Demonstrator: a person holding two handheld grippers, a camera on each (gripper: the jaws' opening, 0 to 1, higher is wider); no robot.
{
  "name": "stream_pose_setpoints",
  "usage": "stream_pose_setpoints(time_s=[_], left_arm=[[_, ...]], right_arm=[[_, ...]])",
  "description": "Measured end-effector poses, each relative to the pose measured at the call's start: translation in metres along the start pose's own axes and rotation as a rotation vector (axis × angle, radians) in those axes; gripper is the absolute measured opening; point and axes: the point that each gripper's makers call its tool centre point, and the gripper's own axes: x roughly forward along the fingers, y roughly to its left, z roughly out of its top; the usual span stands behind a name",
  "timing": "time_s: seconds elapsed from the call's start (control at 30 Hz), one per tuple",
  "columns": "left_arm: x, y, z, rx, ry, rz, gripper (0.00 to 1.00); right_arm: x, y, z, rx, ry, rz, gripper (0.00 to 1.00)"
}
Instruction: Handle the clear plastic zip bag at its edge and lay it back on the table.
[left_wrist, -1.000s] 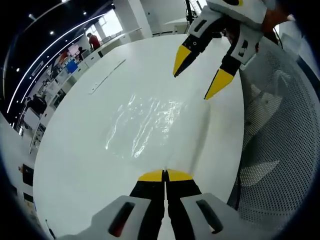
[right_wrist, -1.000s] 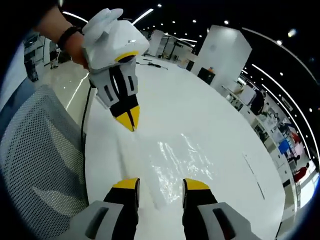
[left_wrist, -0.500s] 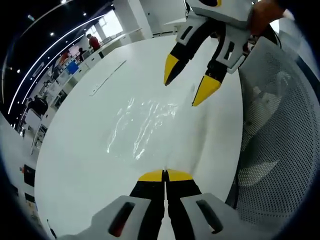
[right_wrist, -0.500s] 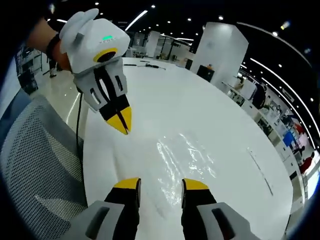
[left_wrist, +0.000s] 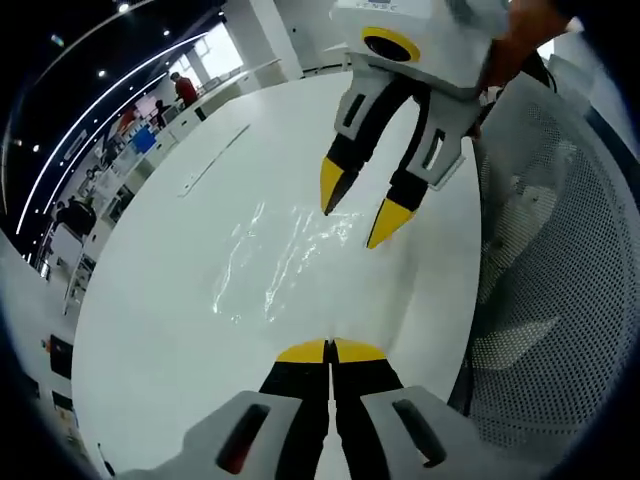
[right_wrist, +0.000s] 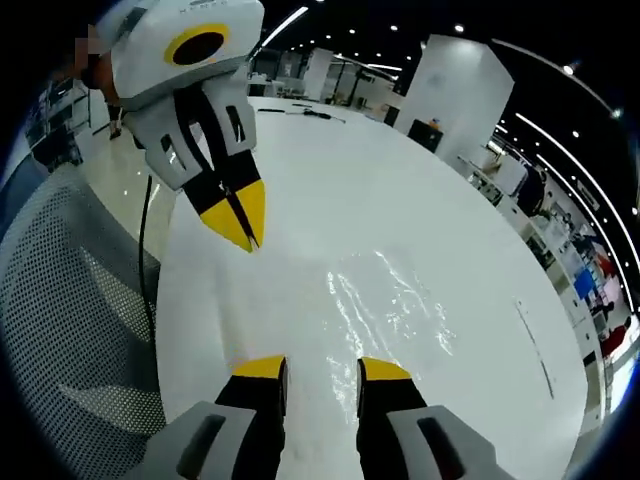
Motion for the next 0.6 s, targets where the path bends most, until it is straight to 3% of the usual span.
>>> stream_pose_setpoints(time_s=[0.07,0.2,0.37,0.5,0.6], left_arm=[[-0.002,-0.001,0.001,0.0,0.0,-0.002,0.0],[-0.004,-0.002,0.004,-0.003,-0.006,-0.003,0.0],[-0.003,0.002,0.007,0.002,-0.027,0.013,0.0],[-0.004,0.006,0.01,-0.005,-0.043,0.032,0.0],[-0.004,0.008,0.011,-0.011,-0.042,0.043,0.03]], right_arm=[[0.0,0.003,-0.002,-0.02,0.012,0.001,0.2],[-0.003,0.007,-0.001,0.014,0.009,0.014,0.0],[-0.001,0.009,-0.005,0.035,0.02,0.022,0.0],[0.0,0.001,-0.007,0.119,0.017,-0.006,0.0],[-0.001,0.002,-0.007,0.119,0.025,-0.013,0.0]])
